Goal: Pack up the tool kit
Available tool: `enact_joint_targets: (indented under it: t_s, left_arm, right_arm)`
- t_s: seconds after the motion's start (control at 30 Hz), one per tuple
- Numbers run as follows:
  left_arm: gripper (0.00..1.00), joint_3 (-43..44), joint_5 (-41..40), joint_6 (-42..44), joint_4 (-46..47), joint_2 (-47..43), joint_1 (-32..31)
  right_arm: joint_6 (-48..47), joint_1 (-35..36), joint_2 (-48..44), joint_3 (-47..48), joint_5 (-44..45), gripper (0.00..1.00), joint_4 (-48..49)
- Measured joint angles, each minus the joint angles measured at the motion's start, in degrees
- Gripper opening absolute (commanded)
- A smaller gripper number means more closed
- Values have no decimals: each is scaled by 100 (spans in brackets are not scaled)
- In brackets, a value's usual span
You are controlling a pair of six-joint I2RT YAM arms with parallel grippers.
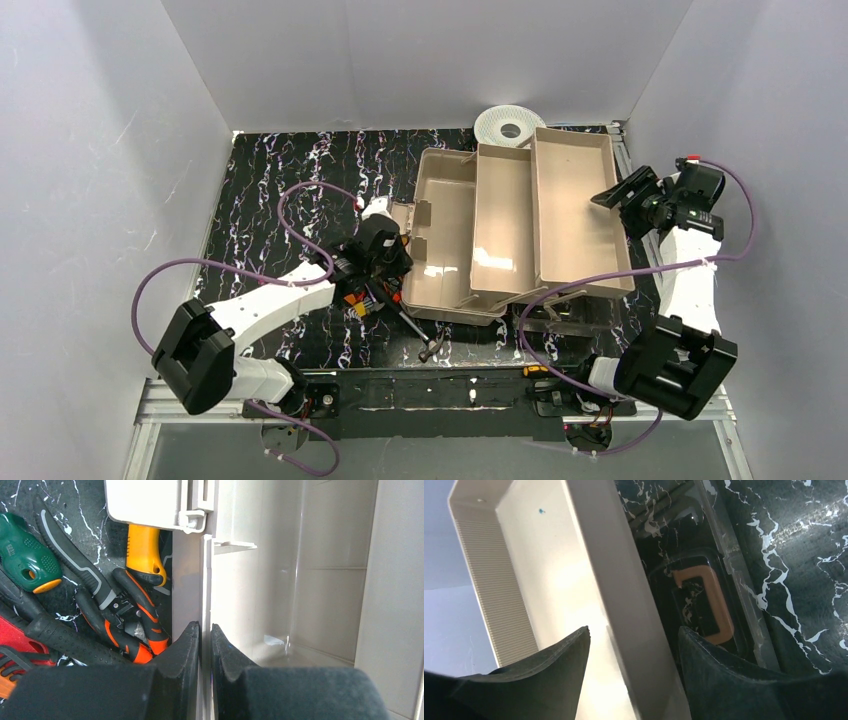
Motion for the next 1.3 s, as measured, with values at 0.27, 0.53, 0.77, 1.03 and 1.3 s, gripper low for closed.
enact_joint_targets:
  t_s: [0.27,0.53,0.77,1.03,1.3]
  left_arm:
    - [0,527,42,37,-291,476,-295]
    - [0,671,-326,-157,-72,769,-715]
    - [0,671,-592,-317,114,870,-975]
    - [9,551,-739,-549,308,863,-1106]
    - [8,409,-780,-837,568,857,-1150]
  right_arm:
    - [-205,-24,-363,400,391,72,-153]
    - [-621,-50,-741,568,719,72,-431]
    - [-780,188,-920,699,1150,77,-721]
    - [-435,214,-610,789,2369,85,-782]
    - [-238,48,-468,933,3132,90,-955]
